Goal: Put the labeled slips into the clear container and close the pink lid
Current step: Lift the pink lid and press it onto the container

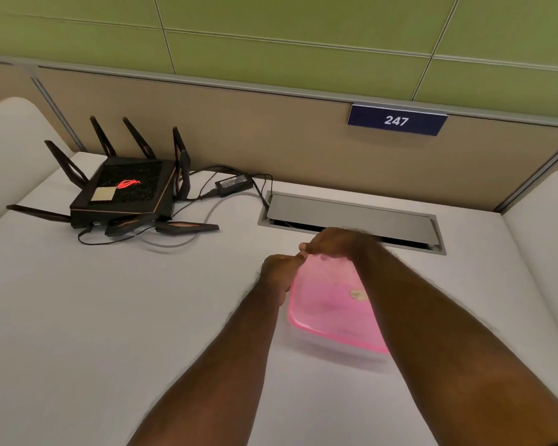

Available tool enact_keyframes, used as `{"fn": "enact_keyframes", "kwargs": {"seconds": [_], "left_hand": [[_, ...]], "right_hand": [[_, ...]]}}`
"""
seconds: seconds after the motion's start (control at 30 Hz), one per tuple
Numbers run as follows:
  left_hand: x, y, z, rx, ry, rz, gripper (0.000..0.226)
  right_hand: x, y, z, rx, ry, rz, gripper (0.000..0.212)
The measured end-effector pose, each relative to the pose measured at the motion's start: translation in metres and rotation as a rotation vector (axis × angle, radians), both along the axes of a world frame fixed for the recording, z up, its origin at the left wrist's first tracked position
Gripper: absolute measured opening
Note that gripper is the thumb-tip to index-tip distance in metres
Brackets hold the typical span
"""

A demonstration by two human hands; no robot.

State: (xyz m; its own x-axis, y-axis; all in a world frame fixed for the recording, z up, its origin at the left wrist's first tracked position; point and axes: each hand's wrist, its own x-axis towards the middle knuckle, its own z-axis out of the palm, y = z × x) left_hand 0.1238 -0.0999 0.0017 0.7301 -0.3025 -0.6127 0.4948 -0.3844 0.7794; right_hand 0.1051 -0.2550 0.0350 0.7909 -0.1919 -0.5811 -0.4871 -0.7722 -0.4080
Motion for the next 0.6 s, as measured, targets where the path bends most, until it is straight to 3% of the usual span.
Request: {"fn": "enact_keyframes", "kwargs": {"seconds": [0.23, 0.53, 0.6], "left_hand": [[0.006, -0.009, 0.002, -0.005, 0.077, -0.029, 0.019], [0.013, -0.018, -0.003, 0.052, 0.079, 0.005, 0.021], [0.012, -0.019, -0.005, 0.044, 0.087, 0.021, 0.02]], "right_hand": [[0.008, -0.021, 0.0, 0.118, 0.066, -0.002, 0.031], [0.009, -0.015, -0.008, 0.158, -0.01, -0.01, 0.03], [0.011, -0.014, -0.011, 0.136, -0.03, 0.011, 0.042]]}}
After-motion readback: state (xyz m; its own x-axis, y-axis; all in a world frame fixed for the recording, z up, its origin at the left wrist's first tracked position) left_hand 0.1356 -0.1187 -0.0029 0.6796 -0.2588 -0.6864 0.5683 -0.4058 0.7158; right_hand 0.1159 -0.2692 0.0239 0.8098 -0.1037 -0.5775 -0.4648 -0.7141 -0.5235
